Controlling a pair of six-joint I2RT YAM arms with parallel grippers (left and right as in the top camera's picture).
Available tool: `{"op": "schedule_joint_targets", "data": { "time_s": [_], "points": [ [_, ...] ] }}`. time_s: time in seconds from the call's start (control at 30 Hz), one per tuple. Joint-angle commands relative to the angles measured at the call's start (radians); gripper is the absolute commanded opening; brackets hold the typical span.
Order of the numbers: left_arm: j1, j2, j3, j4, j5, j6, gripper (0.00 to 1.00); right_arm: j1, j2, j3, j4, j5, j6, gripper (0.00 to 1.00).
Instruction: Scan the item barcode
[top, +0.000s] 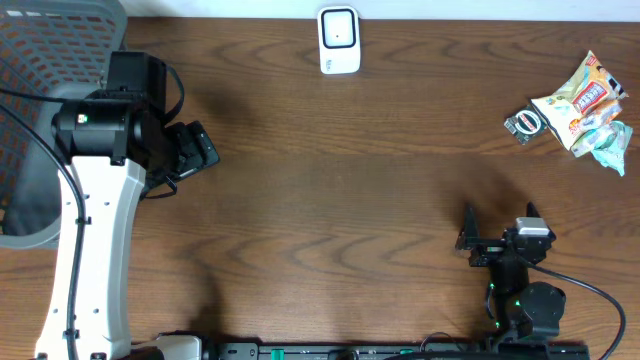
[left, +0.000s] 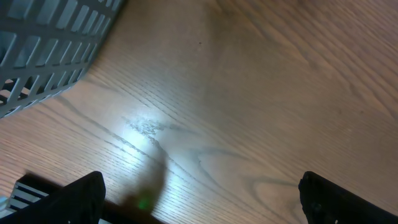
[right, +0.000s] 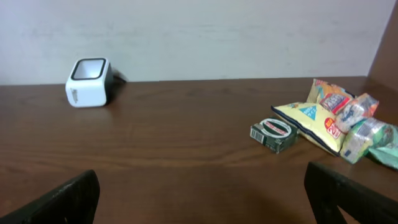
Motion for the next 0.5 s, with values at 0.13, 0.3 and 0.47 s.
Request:
{"op": "schedule_joint_targets", "data": {
  "time_s": [0.13,0.3,0.47],
  "points": [
    [0.001,0.005,0.002,-0.006,-0.006,-0.009,0.98,0.023,-0.007,-0.002,-0.008,0.015,0.040,0.99],
    [0.001,0.005,0.002,-0.006,-0.006,-0.009,0.98,0.050,-0.007,-0.002,-0.008,0.015,0.037,0.99],
    [0.001,0.005,0.002,-0.006,-0.006,-0.009,0.98,0.063,-0.007,-0.002,-0.008,0.004,-0.010,0.99]
  ]
}}
